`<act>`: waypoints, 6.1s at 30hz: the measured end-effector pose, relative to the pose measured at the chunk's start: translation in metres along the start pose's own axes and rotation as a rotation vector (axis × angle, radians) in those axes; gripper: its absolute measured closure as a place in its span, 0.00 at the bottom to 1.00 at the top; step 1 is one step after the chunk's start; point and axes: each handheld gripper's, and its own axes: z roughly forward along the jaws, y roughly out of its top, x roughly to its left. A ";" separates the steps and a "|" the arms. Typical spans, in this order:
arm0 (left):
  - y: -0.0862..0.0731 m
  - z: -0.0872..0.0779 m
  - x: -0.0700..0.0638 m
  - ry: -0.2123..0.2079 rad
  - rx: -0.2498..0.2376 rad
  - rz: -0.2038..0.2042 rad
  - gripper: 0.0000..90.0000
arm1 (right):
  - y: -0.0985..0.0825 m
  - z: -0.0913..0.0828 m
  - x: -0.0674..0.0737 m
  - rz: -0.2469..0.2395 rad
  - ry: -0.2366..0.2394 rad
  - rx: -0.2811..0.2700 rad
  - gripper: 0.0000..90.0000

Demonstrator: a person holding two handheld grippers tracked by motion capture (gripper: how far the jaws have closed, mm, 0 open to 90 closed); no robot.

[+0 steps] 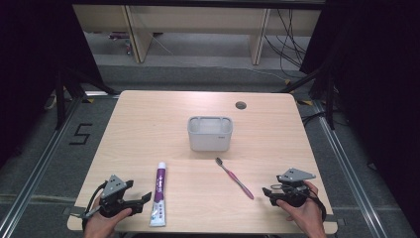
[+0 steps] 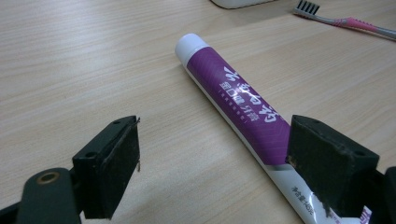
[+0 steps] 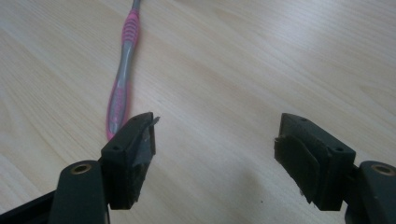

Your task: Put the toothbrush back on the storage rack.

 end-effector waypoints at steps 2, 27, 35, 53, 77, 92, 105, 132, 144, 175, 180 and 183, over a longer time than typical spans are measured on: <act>0.000 0.000 0.001 0.001 0.004 0.003 0.19 | 0.002 0.001 0.000 -0.004 0.006 -0.002 0.32; -0.001 0.002 0.001 -0.004 0.006 0.001 0.19 | 0.048 0.013 0.018 -0.095 0.082 0.037 0.41; -0.001 0.002 0.001 0.004 0.017 0.003 0.19 | 0.057 0.025 0.025 -0.119 0.110 0.068 0.49; -0.001 0.002 0.000 0.002 0.020 0.008 0.19 | 0.086 0.054 0.041 -0.175 0.152 0.212 0.66; 0.000 0.001 0.000 -0.003 0.012 0.012 0.19 | 0.096 0.080 0.048 -0.212 0.140 0.349 0.76; 0.000 0.001 0.001 0.003 0.017 0.015 0.19 | 0.096 0.085 0.048 -0.236 0.156 0.399 0.84; -0.001 0.001 0.001 -0.002 0.014 0.014 0.19 | 0.101 0.085 0.048 -0.298 0.169 0.475 0.92; -0.001 0.002 0.000 -0.003 0.014 0.011 0.19 | 0.112 0.083 0.054 -0.391 0.175 0.549 0.93; -0.001 0.002 0.000 0.004 0.014 0.006 0.19 | 0.127 0.052 0.039 -0.339 0.194 0.364 0.93; -0.001 0.002 0.001 0.004 0.019 0.008 0.19 | 0.146 0.023 0.019 -0.221 0.205 0.019 0.93; -0.001 0.002 0.001 0.004 0.021 0.010 0.19 | 0.152 0.023 0.015 -0.207 0.216 -0.046 0.93; -0.001 0.002 0.000 0.003 0.015 0.003 0.19 | 0.153 0.024 0.015 -0.181 0.236 -0.045 0.93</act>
